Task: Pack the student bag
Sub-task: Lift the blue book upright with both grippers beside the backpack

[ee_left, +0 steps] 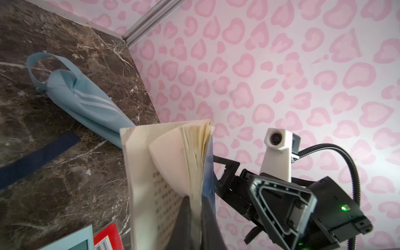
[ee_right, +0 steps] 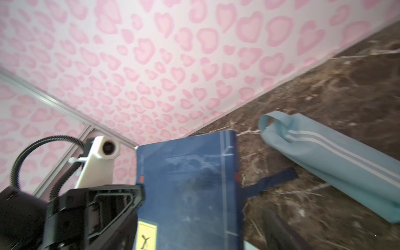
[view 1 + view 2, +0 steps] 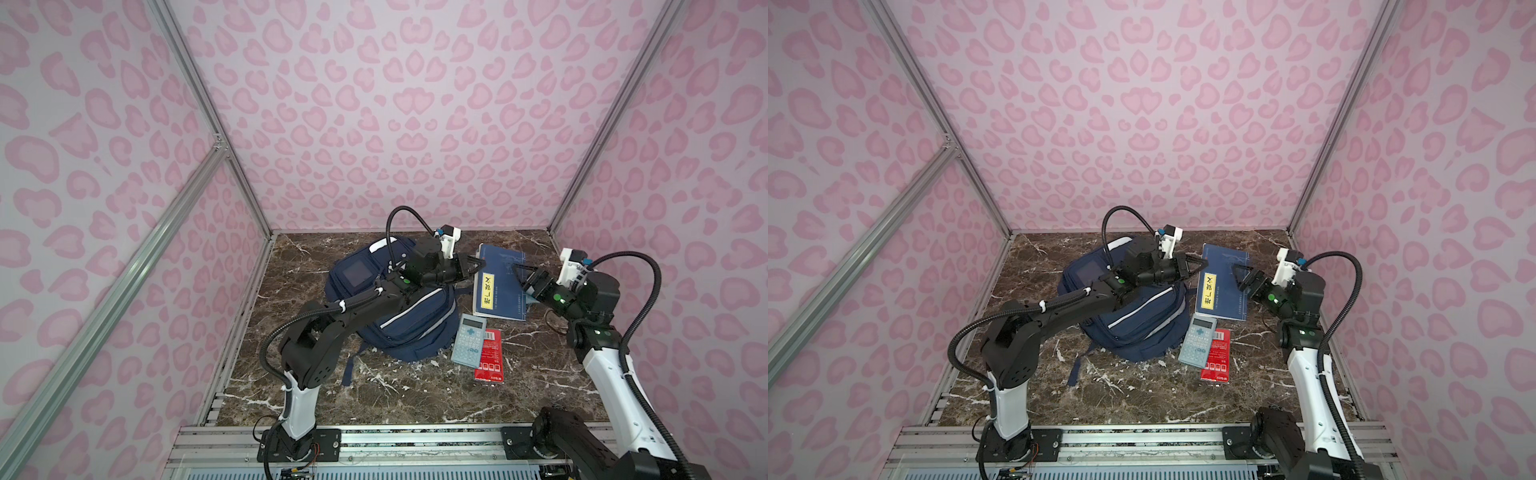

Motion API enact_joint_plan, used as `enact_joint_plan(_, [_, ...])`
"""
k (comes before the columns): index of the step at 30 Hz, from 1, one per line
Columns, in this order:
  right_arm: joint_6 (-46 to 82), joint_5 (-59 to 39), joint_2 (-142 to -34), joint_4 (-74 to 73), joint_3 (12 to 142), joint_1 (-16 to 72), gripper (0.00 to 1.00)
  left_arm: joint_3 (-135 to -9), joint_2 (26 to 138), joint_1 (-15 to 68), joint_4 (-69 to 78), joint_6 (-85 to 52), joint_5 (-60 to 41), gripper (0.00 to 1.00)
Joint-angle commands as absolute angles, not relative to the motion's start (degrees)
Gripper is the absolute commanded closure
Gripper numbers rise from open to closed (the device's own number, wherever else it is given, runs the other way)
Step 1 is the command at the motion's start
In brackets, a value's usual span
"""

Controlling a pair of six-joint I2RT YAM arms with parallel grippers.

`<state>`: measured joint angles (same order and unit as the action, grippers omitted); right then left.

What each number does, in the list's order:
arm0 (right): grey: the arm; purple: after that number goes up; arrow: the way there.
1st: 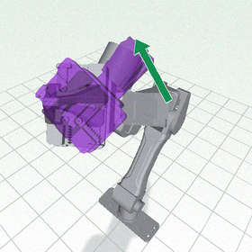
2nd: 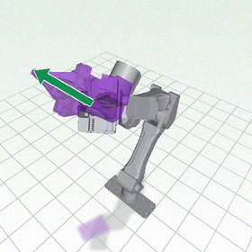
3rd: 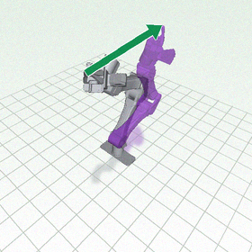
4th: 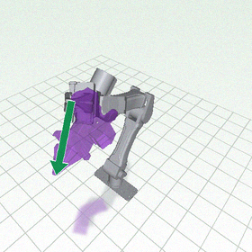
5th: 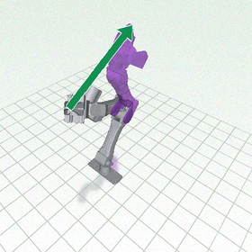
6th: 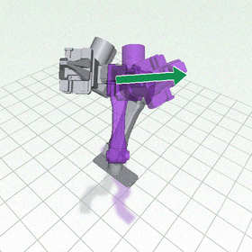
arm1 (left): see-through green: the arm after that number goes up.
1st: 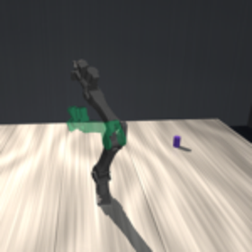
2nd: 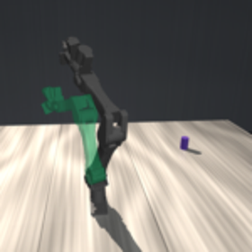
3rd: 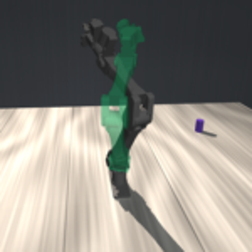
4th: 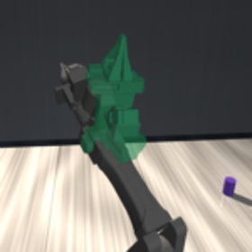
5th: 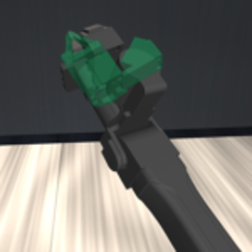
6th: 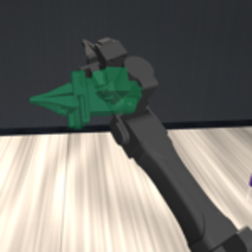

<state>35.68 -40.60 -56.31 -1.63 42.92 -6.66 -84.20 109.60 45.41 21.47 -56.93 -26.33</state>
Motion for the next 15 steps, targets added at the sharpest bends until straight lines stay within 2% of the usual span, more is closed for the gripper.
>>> enact_joint_plan(1, [36.4,-41.66,-58.53,-2.34,43.74,-1.86,0.13,-79.13,105.26,44.72,27.31,-57.77,-27.58,0.97])
enact_joint_plan(4, [38.24,-44.7,-60.69,-7.31,42.87,0.63,0.19,-74.08,101.81,44.07,29.37,-58.39,-27.7,0.97])
enact_joint_plan(7, [37.85,-45.29,-61.82,-7.89,42.68,2.56,0.21,-71.52,98.9,43.62,28.75,-57.63,-27.38,0.97])
enact_joint_plan(15, [33.88,-46.87,-65.66,-4.95,43.77,4.97,0.14,-65.76,93.7,42.5,30.17,-58.18,-26.95,0.97])
